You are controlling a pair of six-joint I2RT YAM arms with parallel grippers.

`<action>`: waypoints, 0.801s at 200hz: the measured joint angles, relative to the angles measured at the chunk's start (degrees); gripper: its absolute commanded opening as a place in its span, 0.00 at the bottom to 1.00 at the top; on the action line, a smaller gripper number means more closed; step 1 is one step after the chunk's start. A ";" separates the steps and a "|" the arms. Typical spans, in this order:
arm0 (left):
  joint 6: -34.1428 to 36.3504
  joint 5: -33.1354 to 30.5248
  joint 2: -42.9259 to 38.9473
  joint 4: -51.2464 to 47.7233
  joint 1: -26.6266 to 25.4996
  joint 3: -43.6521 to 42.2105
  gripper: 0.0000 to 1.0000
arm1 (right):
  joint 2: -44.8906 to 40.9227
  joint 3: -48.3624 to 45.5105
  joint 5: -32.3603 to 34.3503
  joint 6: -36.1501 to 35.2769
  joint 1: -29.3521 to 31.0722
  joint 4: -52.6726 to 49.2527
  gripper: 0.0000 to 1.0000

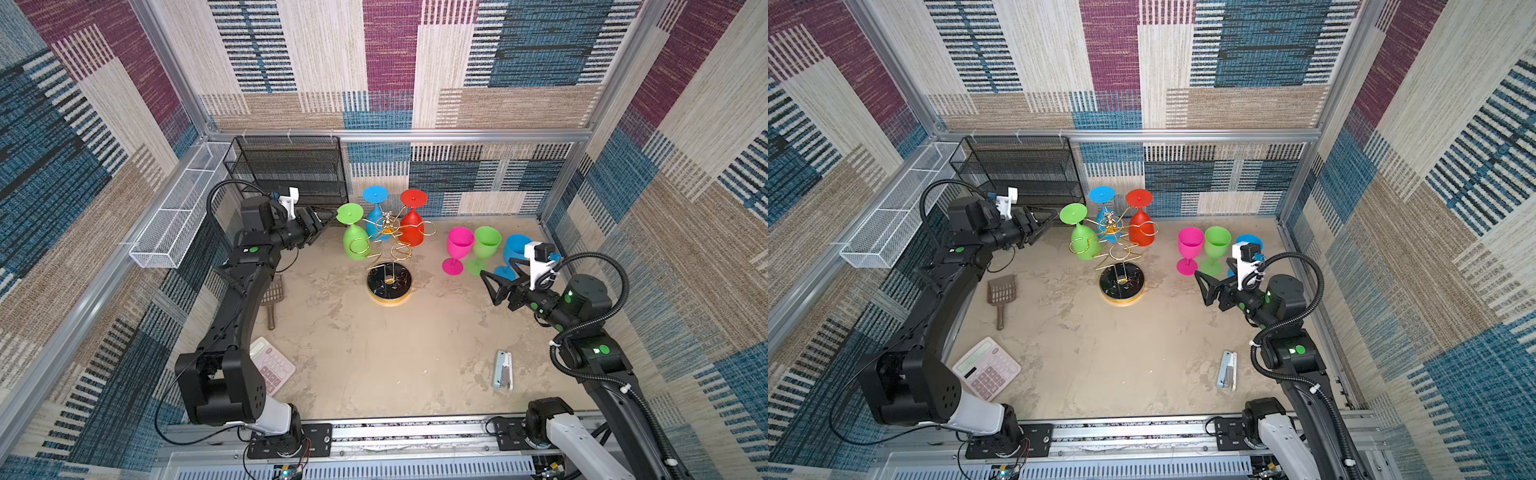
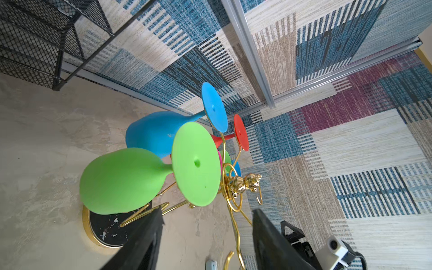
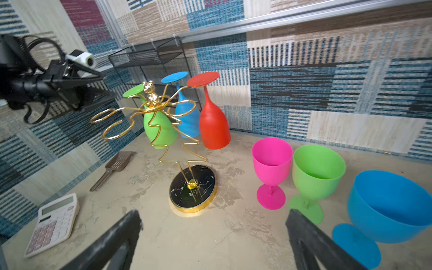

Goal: Take the wine glass off the wine glass rack
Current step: 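Reach the left gripper to the green glass base while the right gripper withdraws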

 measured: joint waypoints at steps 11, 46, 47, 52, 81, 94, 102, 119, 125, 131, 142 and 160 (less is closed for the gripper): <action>1.49 -1.62 1.68 -1.90 -0.81 2.10 0.62 | 0.26 -0.31 -0.28 -1.01 2.32 1.07 0.99; 4.59 -4.33 4.81 -6.12 -1.77 6.27 0.60 | 1.70 -0.81 0.68 -2.80 8.39 3.91 0.99; 4.66 -4.42 4.85 -6.16 -1.79 6.32 0.60 | 1.73 -0.85 0.70 -2.80 8.48 3.98 0.99; 4.92 -4.74 5.16 -6.51 -1.79 6.69 0.59 | 1.81 -1.09 0.83 -2.80 8.87 4.35 0.99; 6.38 -5.81 6.99 -7.98 -1.97 8.74 0.55 | 2.82 -2.10 2.12 -2.34 10.88 5.57 0.99; 6.43 -5.81 7.39 -8.24 -2.25 8.83 0.53 | 3.13 -2.45 2.12 -1.90 11.58 6.56 0.99; 6.45 -5.79 7.56 -8.37 -2.45 8.83 0.53 | 3.32 -2.69 2.14 -1.75 11.93 7.06 0.99; 6.56 -5.73 7.74 -8.35 -2.95 8.96 0.50 | 3.96 -3.02 2.19 -1.20 12.39 7.91 0.99; 6.56 -5.60 7.76 -8.35 -3.08 9.05 0.48 | 4.17 -3.10 2.19 -1.05 12.59 8.15 0.99; 6.56 -5.55 7.80 -8.26 -3.21 9.05 0.46 | 4.44 -3.19 2.25 -0.96 12.72 8.52 0.99; 6.54 -5.38 7.93 -8.20 -3.41 9.05 0.43 | 4.85 -3.32 2.32 -0.50 13.05 9.33 0.99; 6.49 -5.33 8.13 -7.85 -3.58 9.03 0.38 | 5.60 -3.58 2.27 -0.04 13.60 10.54 0.99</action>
